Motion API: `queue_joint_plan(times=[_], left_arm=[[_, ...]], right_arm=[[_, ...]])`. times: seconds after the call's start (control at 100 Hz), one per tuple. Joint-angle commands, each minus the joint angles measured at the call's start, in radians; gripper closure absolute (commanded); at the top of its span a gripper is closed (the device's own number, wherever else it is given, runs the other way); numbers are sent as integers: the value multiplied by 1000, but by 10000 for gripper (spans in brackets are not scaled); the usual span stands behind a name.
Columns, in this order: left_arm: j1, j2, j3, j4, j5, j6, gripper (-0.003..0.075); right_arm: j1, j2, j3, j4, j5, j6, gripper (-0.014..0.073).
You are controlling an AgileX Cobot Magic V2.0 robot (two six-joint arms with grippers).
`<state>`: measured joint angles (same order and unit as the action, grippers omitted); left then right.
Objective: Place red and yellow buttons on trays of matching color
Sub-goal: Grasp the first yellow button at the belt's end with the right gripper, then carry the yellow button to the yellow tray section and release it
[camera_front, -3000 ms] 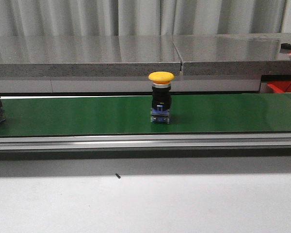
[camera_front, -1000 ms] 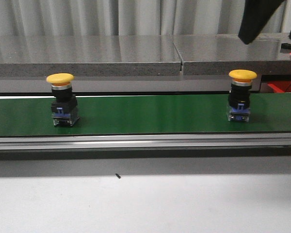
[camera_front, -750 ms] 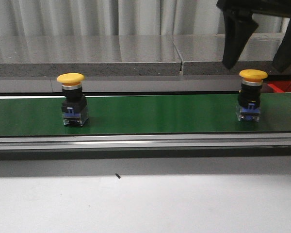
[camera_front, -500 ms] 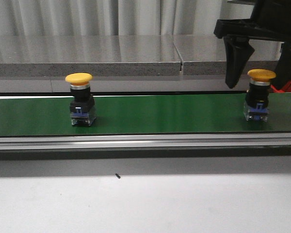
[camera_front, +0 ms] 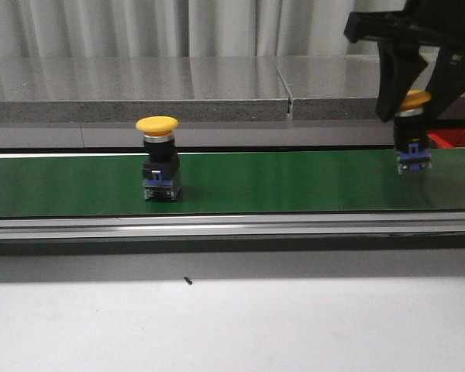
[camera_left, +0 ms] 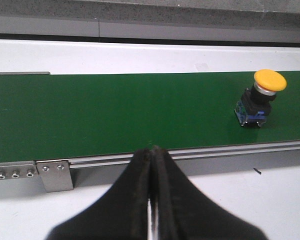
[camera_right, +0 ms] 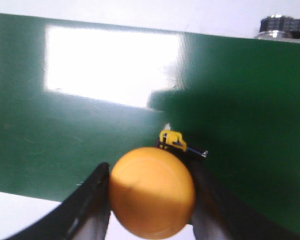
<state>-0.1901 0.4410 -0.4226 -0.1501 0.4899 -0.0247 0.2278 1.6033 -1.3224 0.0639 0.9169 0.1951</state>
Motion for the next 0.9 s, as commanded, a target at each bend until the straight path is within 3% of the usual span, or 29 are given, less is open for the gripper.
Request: queue_joint_plan(times=[0.0, 0.3, 0.62, 0.89], left_arm=[[-6, 3, -28, -4, -80, -5, 741], [-6, 3, -28, -4, -80, -5, 741], [-6, 3, -28, -4, -80, -5, 741], [-6, 3, -28, -4, -80, -5, 741]], right_arm=[[-19, -92, -5, -10, -23, -1, 392], [-155, -268, 167, -11, -37, -5, 393], [-406, -421, 314, -11, -43, -22, 393], [-611, -430, 384, 1, -121, -55, 393]])
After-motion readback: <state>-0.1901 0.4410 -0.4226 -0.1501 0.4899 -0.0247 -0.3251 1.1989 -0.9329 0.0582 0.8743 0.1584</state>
